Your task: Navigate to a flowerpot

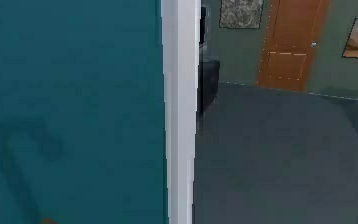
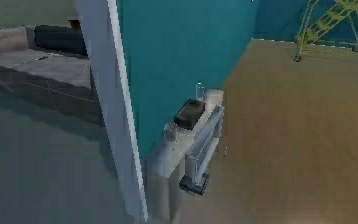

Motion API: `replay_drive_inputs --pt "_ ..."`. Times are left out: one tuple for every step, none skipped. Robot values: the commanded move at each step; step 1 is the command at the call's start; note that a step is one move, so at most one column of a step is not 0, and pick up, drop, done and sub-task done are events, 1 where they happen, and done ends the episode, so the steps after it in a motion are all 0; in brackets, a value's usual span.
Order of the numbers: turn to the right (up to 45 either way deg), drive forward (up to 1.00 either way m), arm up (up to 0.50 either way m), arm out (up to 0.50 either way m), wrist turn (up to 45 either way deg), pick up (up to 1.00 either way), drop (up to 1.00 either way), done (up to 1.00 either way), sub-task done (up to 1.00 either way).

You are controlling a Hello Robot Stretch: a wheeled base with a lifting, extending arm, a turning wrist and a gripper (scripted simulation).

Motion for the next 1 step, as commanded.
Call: replay_drive_inputs --pt "45.0 0.00 0.00 0.00 0.0 0.00 0.00 0.00 0.00"
